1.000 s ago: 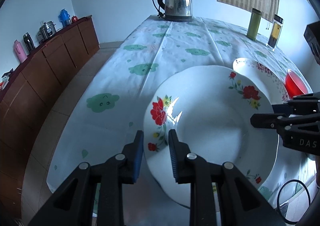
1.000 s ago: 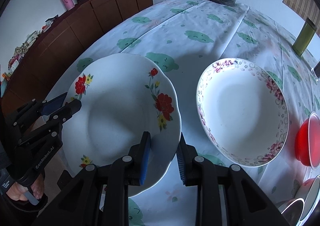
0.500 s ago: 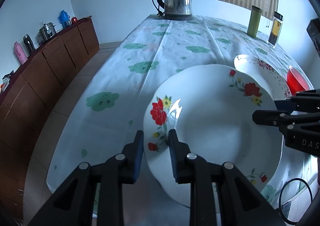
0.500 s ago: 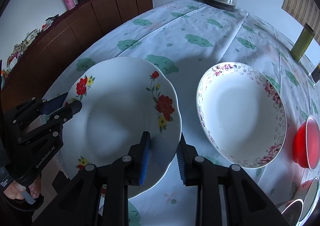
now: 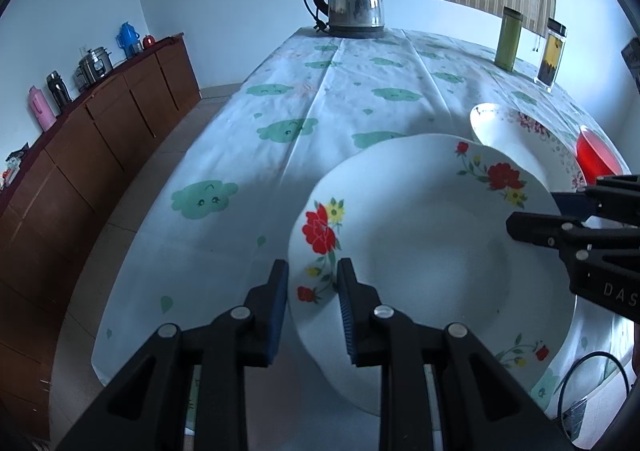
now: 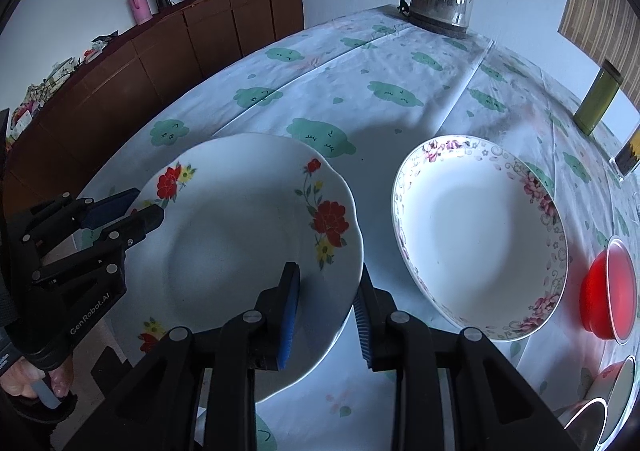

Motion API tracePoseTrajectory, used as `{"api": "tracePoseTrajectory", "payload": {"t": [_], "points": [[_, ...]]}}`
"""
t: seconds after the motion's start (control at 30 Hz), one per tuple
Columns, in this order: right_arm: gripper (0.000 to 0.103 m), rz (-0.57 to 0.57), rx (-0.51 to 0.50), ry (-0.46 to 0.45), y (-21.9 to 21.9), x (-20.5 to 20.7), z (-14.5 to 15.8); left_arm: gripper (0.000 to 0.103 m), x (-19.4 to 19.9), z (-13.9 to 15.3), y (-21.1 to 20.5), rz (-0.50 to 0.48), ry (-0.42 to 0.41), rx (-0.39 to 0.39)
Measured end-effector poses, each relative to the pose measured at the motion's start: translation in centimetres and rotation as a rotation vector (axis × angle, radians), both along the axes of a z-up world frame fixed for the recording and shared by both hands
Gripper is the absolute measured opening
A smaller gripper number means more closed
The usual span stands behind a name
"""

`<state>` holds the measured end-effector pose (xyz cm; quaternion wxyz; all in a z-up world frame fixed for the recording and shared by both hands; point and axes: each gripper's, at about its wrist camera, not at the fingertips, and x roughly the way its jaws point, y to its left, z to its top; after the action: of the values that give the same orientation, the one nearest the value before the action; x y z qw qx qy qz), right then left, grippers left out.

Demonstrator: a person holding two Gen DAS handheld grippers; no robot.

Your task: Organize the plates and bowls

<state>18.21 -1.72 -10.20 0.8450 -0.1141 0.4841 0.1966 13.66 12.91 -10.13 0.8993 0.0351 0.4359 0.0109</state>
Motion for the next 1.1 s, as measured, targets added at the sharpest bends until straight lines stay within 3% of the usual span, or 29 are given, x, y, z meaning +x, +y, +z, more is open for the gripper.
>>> {"api": "tracePoseTrajectory", "payload": {"t": [0.43, 0.57, 1.1], "points": [[0.033, -0.003, -0.011, -0.07, 0.0, -0.8, -0.4, 0.023, 0.0, 0.1, 0.1, 0.002, -0.008, 0.004], [0.033, -0.02, 0.015, -0.052, -0.4, -0.5, -0.7, 0.024, 0.0, 0.1, 0.1, 0.004, -0.01, 0.005], [0.038, -0.025, 0.1, -0.051, -1.3, -0.8, -1.6, 0.041, 0.2, 0.0, -0.4, -0.001, -0.012, 0.001]]}}
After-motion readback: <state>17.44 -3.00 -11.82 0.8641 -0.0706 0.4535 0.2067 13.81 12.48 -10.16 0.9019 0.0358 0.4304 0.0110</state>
